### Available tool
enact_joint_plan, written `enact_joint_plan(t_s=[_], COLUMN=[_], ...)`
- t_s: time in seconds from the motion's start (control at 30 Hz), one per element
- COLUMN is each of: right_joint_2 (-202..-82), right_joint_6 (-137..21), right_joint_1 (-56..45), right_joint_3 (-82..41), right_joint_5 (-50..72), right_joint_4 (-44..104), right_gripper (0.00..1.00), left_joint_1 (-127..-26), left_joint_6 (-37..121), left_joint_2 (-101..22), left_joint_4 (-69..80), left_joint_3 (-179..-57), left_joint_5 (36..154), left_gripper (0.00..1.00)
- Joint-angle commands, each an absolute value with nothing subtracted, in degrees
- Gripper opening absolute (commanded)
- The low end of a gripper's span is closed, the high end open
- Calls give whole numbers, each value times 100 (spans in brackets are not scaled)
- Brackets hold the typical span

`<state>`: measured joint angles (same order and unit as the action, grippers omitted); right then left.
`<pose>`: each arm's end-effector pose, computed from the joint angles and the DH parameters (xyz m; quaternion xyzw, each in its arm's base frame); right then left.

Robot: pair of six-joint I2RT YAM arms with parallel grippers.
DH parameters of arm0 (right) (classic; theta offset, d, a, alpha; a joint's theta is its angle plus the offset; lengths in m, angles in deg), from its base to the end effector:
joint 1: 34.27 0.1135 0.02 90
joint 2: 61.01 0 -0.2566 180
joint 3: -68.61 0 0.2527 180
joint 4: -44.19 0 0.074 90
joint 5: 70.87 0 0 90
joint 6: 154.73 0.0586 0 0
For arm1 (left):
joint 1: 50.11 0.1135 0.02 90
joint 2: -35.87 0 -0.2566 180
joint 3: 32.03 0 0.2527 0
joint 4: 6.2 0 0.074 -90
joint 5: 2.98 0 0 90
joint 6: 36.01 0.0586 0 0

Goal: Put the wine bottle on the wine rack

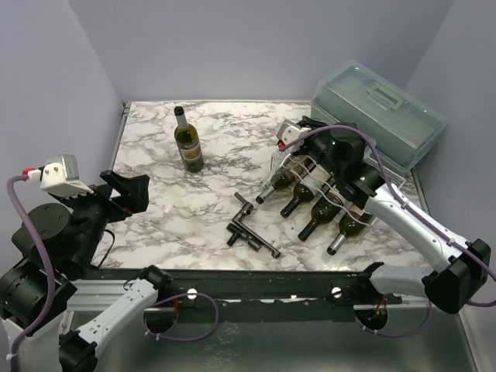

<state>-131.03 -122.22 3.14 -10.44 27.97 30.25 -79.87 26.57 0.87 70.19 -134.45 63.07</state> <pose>0.2543 0.1832 0.3830 -0.5059 0.5351 -0.1734 0.6539 0.0403 0.0044 0.4741 -0.1196 0.7463 -0.1656 0.6335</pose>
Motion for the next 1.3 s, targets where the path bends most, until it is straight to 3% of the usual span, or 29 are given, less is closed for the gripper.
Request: enact_joint_plan(t_s=[0.0, 0.27, 0.8, 1.07, 1.13, 1.27], right_joint_2=[-13078, -13430, -13558, -13204, -13193, -13125], right_joint_6=[-13166, -13788, -14224, -14225, -14165, -14142], right_joint_1=[-33, -36, -37, -39, -37, -36], right_joint_3=[-879, -895, -398, 596, 632, 783], right_joint_5=[1294, 607, 1010, 1036, 1033, 1111], right_joint_4=[3230, 2631, 2403, 3513, 3490, 3529], right_gripper=[1, 1, 1, 1, 6, 29], left_joint_1=[-8009, -8017, -8017, -8017, -8017, -8017], left_joint_6=[2675, 2719, 2833, 2815, 2807, 2789], left_joint_2=[141, 136, -34, -40, -71, -94], left_joint_4=[7035, 7106, 7091, 7094, 7074, 7043], left_joint_3=[-13500, -13535, -13564, -13534, -13539, -13544], left_joint_5=[6362, 6268, 6250, 6262, 6299, 6329], left_gripper=[99, 99, 99, 99, 99, 99])
